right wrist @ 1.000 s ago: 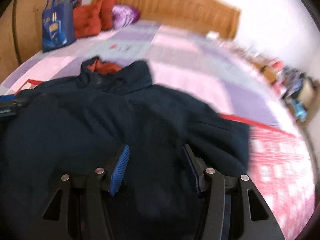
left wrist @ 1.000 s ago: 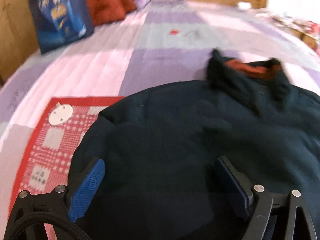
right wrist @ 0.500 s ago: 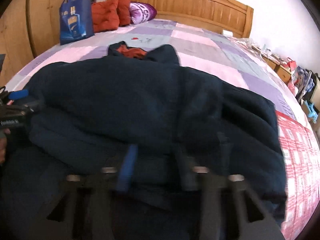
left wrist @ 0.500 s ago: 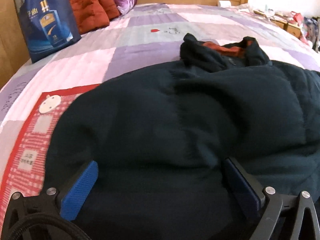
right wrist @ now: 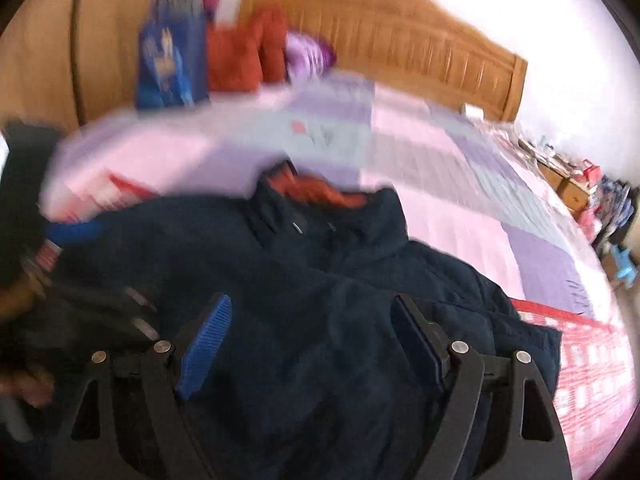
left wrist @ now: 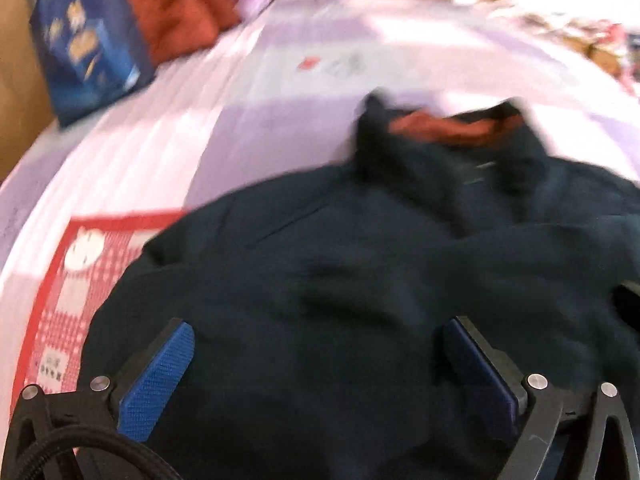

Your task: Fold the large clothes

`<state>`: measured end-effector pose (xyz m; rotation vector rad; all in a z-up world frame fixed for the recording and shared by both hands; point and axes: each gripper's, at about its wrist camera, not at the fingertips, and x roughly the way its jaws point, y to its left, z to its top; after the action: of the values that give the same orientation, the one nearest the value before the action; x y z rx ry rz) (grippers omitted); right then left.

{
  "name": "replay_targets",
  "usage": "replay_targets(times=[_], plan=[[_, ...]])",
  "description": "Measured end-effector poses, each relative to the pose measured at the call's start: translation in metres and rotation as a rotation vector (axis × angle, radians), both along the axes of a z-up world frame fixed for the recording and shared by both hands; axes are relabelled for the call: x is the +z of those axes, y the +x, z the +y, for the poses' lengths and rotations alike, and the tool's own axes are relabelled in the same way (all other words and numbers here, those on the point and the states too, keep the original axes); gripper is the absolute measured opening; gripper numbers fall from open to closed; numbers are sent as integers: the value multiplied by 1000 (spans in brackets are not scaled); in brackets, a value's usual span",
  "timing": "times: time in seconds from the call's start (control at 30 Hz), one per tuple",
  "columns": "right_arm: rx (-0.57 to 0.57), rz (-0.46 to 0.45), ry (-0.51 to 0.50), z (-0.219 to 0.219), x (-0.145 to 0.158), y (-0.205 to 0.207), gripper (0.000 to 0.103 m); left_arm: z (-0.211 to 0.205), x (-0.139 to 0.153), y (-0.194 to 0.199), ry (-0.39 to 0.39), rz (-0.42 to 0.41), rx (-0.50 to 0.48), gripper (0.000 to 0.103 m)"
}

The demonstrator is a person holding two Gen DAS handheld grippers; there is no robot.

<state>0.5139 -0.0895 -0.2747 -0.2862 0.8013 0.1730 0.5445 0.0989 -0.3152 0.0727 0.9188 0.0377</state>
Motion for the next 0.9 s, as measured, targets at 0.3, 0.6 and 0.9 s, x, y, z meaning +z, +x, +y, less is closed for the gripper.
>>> replay_targets(times=[0.3,0.6,0.9], plan=[[-288,105,27,-160,-45,17,87,62,-34,14,29,16,128,103],[-279,173,76,-162,-73,36,99,58,-48,31,59,47,112,103],[-369,63,59,-215,-26,-35,94,80,-9,-34,19,10,101,103]])
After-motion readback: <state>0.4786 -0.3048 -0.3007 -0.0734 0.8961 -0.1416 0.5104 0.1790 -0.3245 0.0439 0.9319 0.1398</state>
